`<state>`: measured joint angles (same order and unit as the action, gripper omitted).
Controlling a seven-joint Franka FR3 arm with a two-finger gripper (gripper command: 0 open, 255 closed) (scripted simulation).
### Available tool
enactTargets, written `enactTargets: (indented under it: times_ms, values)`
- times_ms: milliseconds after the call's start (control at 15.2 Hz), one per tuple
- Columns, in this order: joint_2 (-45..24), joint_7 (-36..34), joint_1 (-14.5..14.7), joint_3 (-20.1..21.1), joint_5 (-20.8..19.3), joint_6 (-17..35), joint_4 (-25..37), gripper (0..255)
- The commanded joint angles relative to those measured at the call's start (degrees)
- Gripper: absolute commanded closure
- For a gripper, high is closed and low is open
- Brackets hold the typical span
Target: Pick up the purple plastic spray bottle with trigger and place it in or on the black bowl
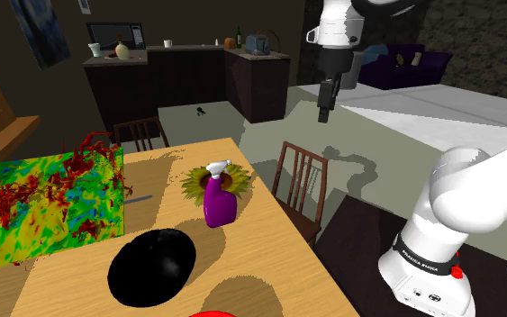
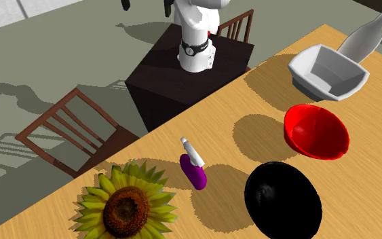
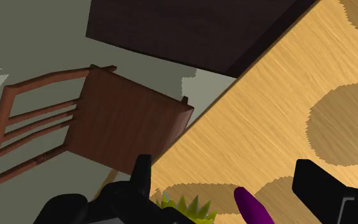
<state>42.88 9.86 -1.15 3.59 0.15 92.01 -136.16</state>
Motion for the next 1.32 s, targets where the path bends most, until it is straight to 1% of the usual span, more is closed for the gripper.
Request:
enactTargets:
  times_ms: [0,396,594,792,1056,1254]
  values:
    - [0.00,0.00,0.00,0.00,0.00,0.00,0.00,0]
    - [-2.64,10.14,3.91,-3.64,2.55,17.95,-9.29,0]
    - [-5.79,15.81,6.34,-5.53,4.53,27.03,-12.45,0]
    - [-10.09,22.16,9.39,-7.63,7.33,35.97,-14.54,0]
    - [-17.26,32.37,14.94,-11.11,13.12,47.14,-15.52,0]
    - [-23.33,42.16,20.55,-14.43,20.06,54.34,-14.80,0]
